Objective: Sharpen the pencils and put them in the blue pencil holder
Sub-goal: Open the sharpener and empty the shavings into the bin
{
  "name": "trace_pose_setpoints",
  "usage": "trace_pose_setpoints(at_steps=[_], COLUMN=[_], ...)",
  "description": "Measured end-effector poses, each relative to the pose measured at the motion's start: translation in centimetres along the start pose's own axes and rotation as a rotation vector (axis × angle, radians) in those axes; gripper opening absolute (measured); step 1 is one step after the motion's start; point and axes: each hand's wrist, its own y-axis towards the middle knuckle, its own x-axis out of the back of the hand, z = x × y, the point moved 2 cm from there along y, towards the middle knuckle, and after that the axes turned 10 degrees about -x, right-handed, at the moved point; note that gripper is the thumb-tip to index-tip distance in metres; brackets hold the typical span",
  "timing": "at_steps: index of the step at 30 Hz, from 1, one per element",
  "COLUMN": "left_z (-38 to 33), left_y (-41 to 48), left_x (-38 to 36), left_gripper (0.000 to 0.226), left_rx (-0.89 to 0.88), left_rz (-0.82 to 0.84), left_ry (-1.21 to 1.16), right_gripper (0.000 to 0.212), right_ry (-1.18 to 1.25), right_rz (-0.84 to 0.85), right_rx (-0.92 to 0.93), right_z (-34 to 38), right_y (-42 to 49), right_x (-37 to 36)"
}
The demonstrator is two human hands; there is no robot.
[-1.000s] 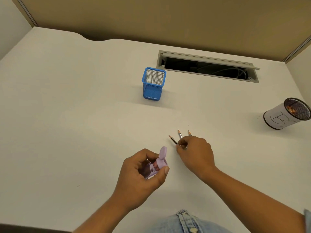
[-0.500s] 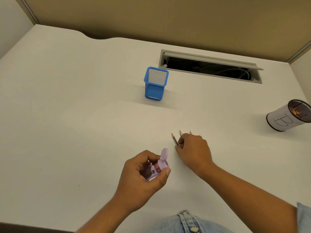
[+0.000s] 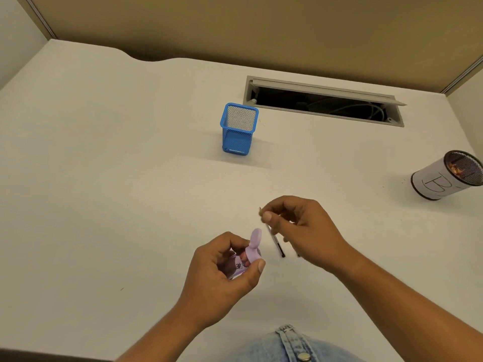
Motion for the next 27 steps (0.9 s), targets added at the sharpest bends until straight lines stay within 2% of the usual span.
trace_pose_setpoints(at_steps=[3,10,15,17,22,27], left_z=[-0.2,-0.9,-1.5,-1.6,-2.1,-2.4], left_y=[0.1,0.3,0.5,0.7,0.9,0.7], left_x=[-0.2,-0.1,0.0,0.0,-0.4,-0.7], left_gripper=[0.02,0.017,0.014,0.015,0.037,0.039], left_rx=[-0.001,0.002,0.127,0.19,0.245,0.302], left_rz=[0.032,0.098,0.099,0.129,0.287,0.36], left_ry=[-0.007,-0.079,-0.392,-0.515,-0.699,-0.757], right_gripper=[0.015,0.011,0.007,0.004,0.021,0.025], right_ry=[0.065,0.286,0.408,0.416,0.401,0.312], right_rz=[0.14,0.229,0.291,0.303,0.298,0.275], right_rx=[0.087,0.078,0.085,0.095,0.082,0.111], right_z=[1.8,3.0,2.9,2.8,2.8,3.2], right_y=[-1.8,-3.5,-4.6,-5.0,-5.9,-6.6], right_x=[-0.2,0.5,0.6,0.5,1.1,1.7])
